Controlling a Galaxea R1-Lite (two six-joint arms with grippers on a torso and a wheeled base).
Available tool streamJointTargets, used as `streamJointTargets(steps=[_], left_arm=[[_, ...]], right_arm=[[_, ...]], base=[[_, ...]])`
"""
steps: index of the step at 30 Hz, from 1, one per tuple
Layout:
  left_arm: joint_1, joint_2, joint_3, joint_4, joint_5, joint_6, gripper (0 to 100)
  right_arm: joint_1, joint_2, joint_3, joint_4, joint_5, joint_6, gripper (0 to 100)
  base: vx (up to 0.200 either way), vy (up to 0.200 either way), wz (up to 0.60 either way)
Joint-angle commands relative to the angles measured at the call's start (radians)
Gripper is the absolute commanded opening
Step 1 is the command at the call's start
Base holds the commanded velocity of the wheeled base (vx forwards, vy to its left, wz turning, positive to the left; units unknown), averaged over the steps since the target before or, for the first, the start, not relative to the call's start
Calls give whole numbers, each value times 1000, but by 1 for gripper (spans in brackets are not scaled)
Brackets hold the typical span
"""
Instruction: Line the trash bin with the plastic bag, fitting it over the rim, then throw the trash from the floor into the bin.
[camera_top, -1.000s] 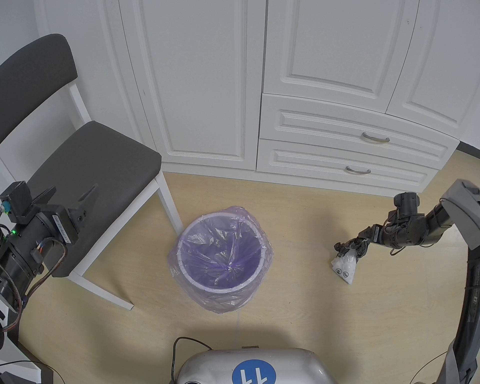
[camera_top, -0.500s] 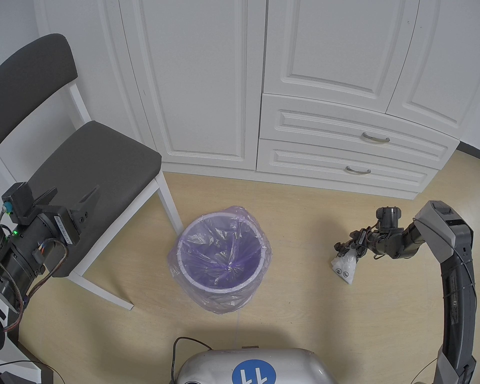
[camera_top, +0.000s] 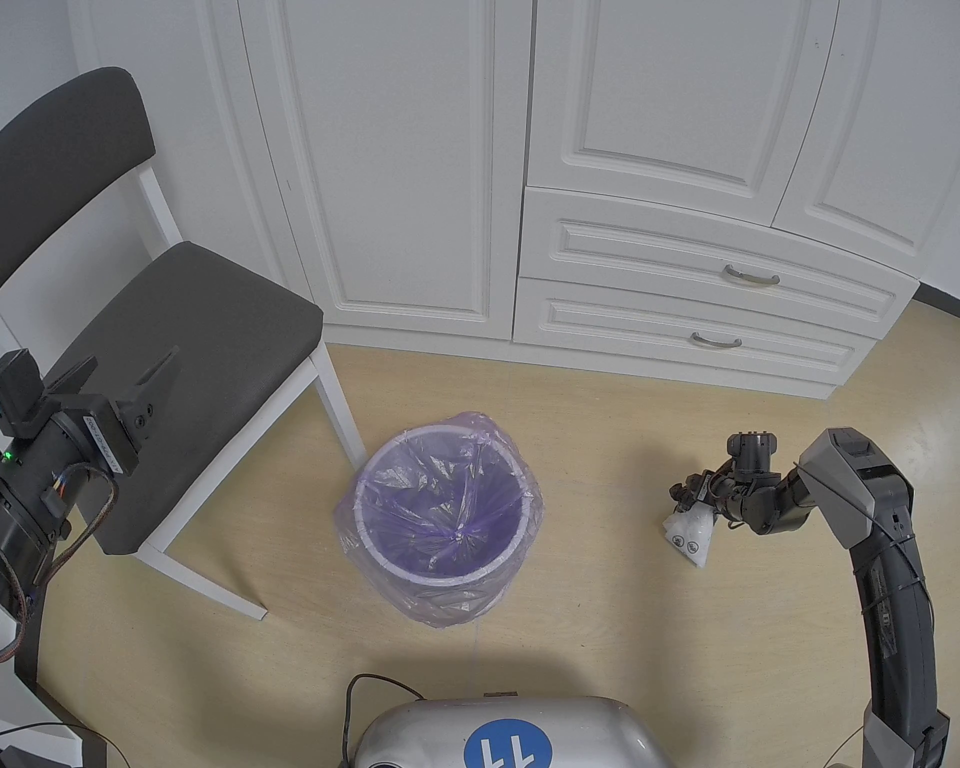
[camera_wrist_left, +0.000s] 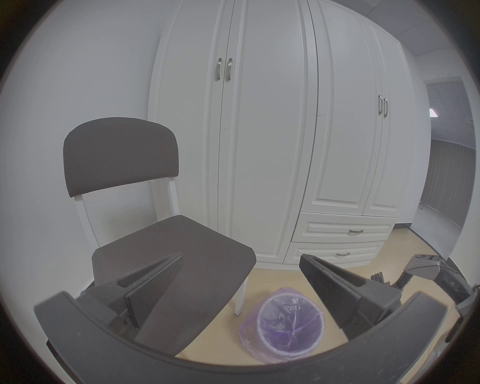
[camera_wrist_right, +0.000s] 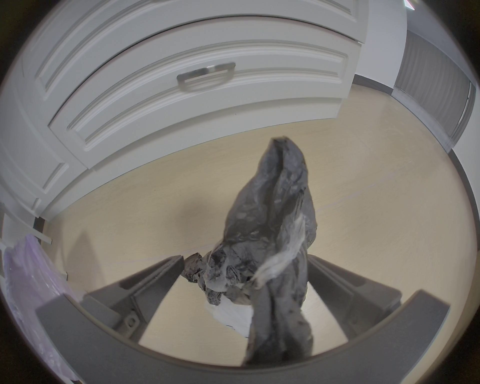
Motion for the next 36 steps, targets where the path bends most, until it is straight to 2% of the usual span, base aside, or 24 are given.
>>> streamJointTargets(steps=[1,5,10,11,18,21,22,24,25,27,28,30,31,33,36], left_arm=[[0,-13,0,1,0,0,100],[-3,-13,3,1,0,3,100],[-23,-14,5,1,2,3,100],[-38,-20,6,1,9,3,100],[-52,-62,6,15,6,27,100],[-55,-70,5,22,5,35,100],[-55,-77,5,28,6,36,100],[-57,-82,5,31,6,36,100],[-67,-91,2,38,11,36,100],[-77,-105,0,44,12,38,100],[-77,-106,0,44,11,38,100],[-84,-129,-1,54,11,63,100],[-86,-132,-1,58,11,64,100],[-93,-155,-3,71,9,83,100],[-112,-171,-4,81,11,89,100]], right_arm=[[1,15,-6,-1,-3,0,0],[2,-45,70,8,5,-5,0],[7,-202,180,114,13,-46,0],[16,-340,272,140,14,-80,0],[38,-843,619,146,30,-299,0],[67,-1007,706,151,30,-347,0],[94,-1120,769,151,30,-385,0],[111,-1171,797,151,30,-405,0],[165,-1308,870,151,27,-463,0],[229,-1417,922,151,19,-502,0],[235,-1423,927,151,19,-503,0],[343,-1542,964,150,19,-511,0],[355,-1552,967,148,19,-511,0],[467,-1613,985,136,19,-502,0],[573,-1634,1005,122,20,-490,0]], base=[[0,0,0],[0,0,0],[0,0,0],[0,0,0],[0,0,0],[0,0,0],[0,0,0],[0,0,0],[0,0,0],[0,0,0],[0,0,0],[0,0,0],[0,0,0],[0,0,0],[0,0,0]])
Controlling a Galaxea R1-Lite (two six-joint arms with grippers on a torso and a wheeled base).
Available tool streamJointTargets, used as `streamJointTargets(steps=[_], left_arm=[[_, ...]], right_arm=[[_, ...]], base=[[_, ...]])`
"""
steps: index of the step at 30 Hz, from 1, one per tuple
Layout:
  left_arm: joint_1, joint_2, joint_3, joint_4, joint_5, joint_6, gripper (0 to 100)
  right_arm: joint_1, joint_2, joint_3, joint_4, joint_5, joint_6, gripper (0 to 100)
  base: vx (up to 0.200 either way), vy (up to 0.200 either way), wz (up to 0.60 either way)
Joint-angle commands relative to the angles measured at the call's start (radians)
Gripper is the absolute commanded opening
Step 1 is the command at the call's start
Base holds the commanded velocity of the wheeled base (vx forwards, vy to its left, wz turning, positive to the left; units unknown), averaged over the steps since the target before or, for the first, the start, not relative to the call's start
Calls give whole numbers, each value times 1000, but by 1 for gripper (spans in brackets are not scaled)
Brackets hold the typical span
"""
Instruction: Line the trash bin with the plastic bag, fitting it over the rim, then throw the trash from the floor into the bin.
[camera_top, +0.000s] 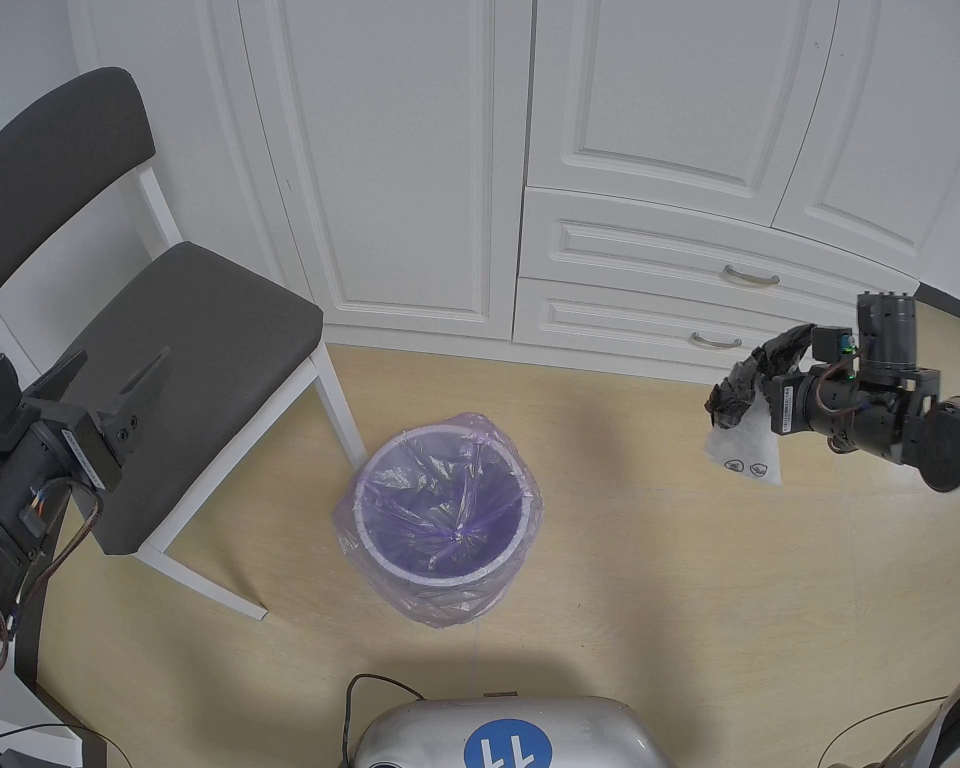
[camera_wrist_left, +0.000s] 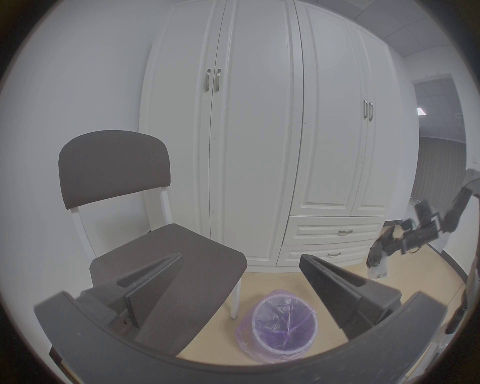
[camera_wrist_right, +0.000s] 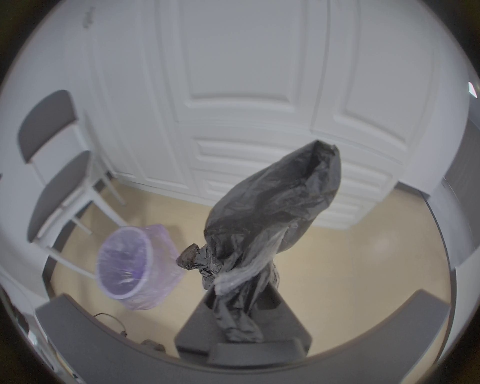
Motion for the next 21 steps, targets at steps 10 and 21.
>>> streamJointTargets(steps=[10,21], left_arm=[[-60,-94,-5,36,6,68,100],[-60,-95,-9,27,8,69,100]], right_arm=[[590,-276,352,-443,-11,-36,0],[656,393,292,-1149,-134,-36,0]], base=[[0,0,0],[0,0,0]])
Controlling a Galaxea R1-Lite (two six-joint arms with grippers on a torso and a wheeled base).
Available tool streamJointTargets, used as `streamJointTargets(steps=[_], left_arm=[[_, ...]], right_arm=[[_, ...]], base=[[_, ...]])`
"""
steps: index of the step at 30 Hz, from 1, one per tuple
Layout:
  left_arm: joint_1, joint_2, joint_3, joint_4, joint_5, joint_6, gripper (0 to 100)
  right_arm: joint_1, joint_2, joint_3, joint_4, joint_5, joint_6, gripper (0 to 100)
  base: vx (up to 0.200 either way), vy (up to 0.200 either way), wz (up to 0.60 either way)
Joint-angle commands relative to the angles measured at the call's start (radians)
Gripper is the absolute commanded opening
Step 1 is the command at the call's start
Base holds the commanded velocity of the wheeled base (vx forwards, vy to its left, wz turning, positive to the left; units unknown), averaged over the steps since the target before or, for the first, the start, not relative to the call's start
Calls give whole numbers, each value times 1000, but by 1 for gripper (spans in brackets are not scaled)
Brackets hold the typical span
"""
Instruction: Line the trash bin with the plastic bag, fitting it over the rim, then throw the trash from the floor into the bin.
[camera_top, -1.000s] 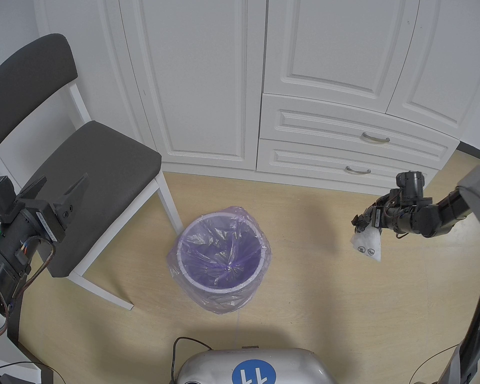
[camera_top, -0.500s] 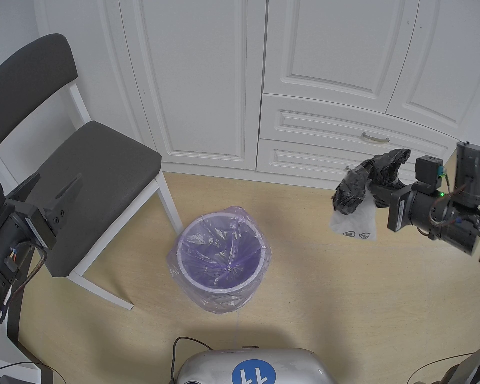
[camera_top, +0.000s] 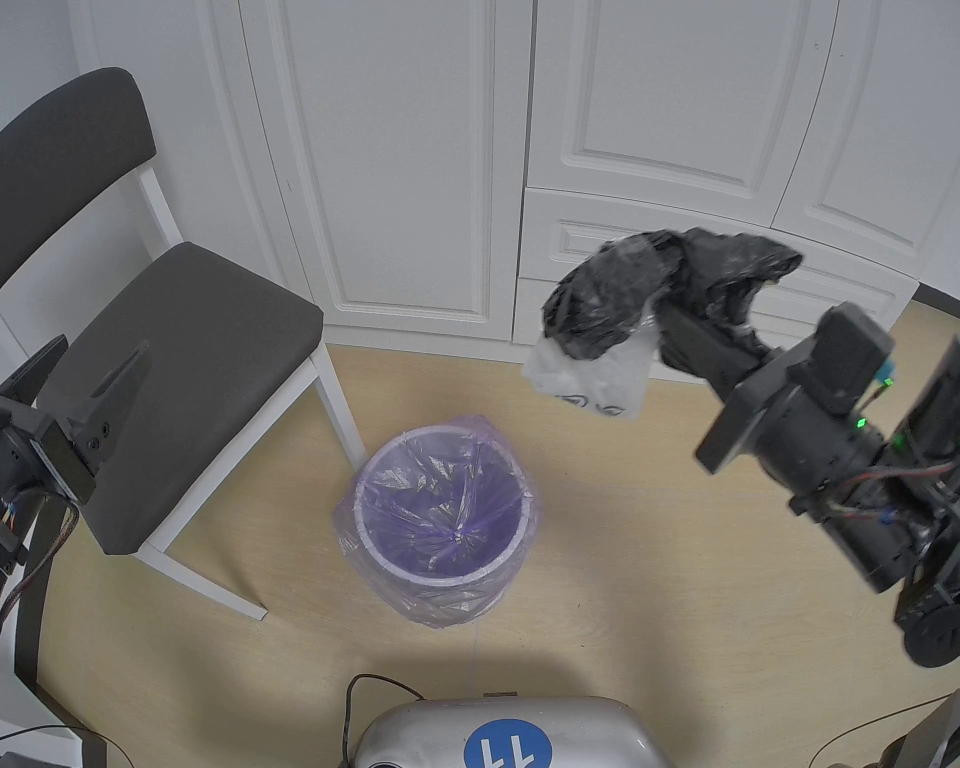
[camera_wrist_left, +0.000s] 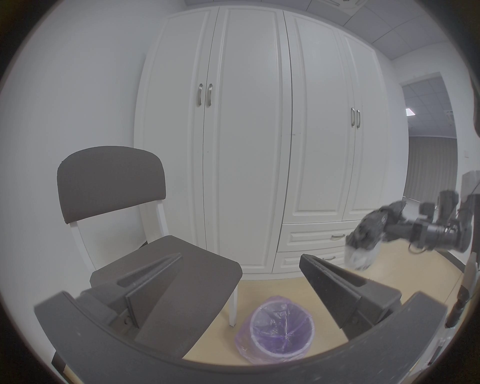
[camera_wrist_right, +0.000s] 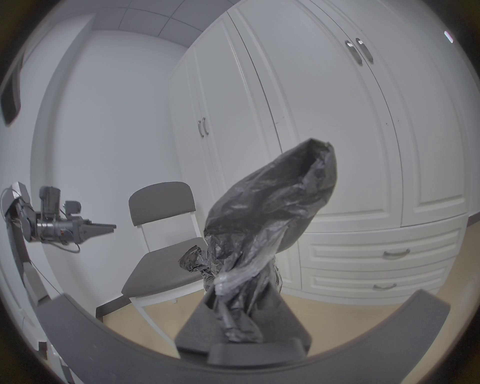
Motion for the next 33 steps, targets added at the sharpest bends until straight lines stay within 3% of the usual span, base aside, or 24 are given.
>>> streamJointTargets(steps=[1,7,10,19,24,33], left_arm=[[-6,-12,-5,-4,2,10,100],[-3,-31,-10,3,1,10,100],[-3,-32,-13,3,1,10,100],[-3,-32,-14,5,1,10,100],[-3,-41,-16,5,-2,10,100],[-5,-44,-13,5,-6,10,100]], right_arm=[[83,525,-33,-307,-67,4,0],[132,696,-158,-307,-76,168,0],[139,772,-243,-307,-128,219,0],[122,937,-398,-307,-166,291,0],[80,1040,-526,-307,-205,292,0],[25,1121,-625,-307,-208,292,0]], base=[[0,0,0],[0,0,0],[0,0,0],[0,0,0],[0,0,0],[0,0,0]])
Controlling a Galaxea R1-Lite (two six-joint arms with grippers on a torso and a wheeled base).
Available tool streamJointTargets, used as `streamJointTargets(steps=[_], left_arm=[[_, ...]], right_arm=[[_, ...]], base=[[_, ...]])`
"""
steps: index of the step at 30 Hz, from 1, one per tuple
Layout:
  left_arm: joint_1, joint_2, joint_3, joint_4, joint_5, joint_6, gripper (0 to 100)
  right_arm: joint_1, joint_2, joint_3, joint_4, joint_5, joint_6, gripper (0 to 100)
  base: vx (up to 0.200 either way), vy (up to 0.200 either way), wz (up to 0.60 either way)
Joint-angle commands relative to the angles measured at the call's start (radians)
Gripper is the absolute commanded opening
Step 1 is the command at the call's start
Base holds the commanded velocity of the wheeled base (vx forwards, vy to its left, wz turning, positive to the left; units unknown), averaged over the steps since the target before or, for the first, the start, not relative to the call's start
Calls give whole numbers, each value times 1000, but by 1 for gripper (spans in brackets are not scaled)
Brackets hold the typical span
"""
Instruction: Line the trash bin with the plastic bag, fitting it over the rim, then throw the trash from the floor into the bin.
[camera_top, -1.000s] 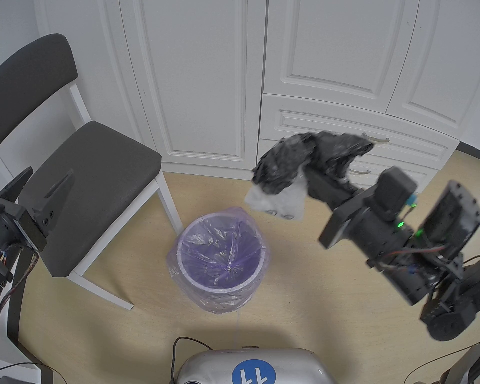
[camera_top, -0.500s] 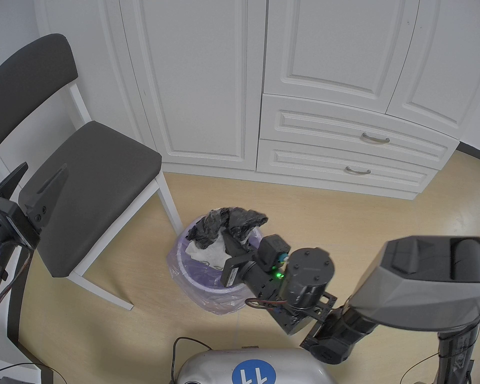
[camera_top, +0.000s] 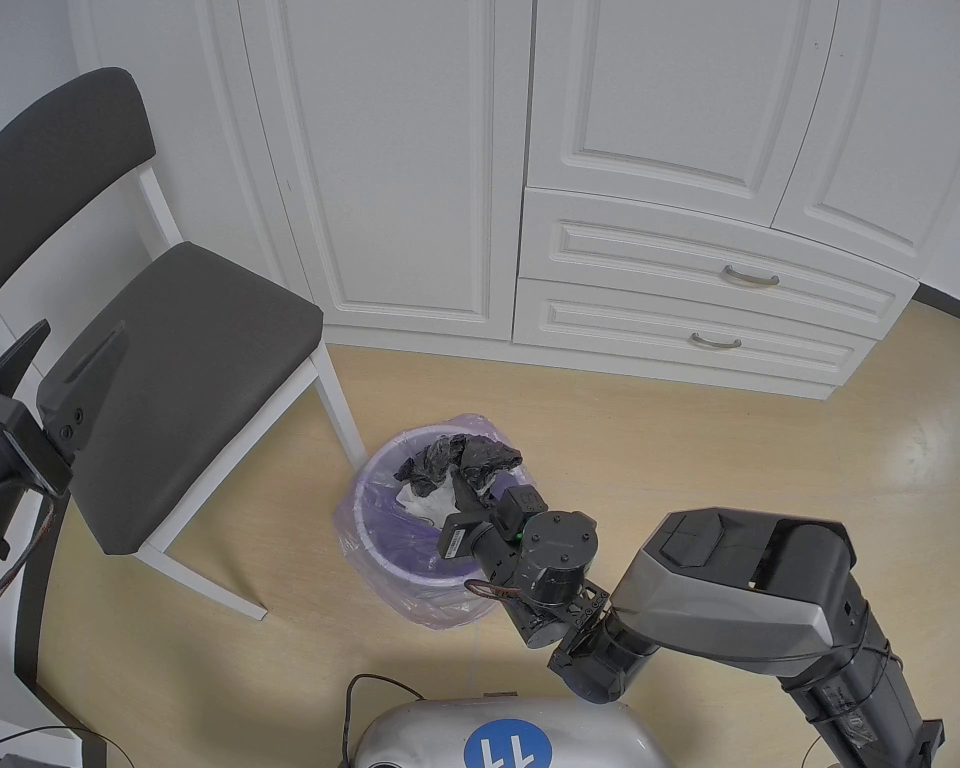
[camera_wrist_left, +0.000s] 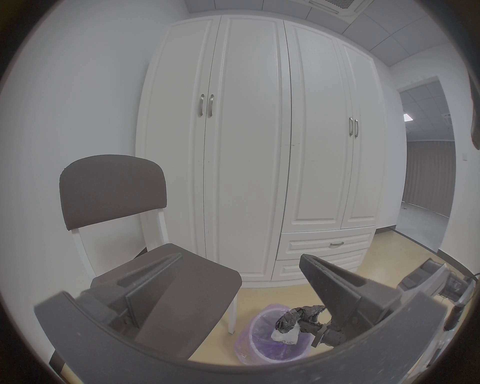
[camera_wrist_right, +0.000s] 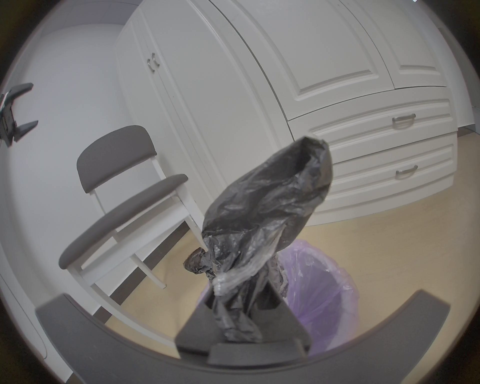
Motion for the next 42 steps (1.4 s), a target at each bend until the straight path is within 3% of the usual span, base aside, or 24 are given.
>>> streamJointTargets(steps=[1,21,34,35,42], left_arm=[[-2,-4,3,0,-1,0,100],[-2,-2,5,0,-2,0,100],[-2,-2,3,0,-2,1,100],[-2,-2,3,0,-2,1,100],[-2,-4,5,1,-2,1,100]], right_arm=[[-19,79,-39,-18,1,1,0],[-36,237,-147,-18,13,-3,0],[-36,221,-151,-18,12,-7,0],[-36,221,-151,-18,12,-7,100],[-31,185,-142,-18,7,-7,100]], base=[[0,0,0],[0,0,0],[0,0,0],[0,0,0],[0,0,0]])
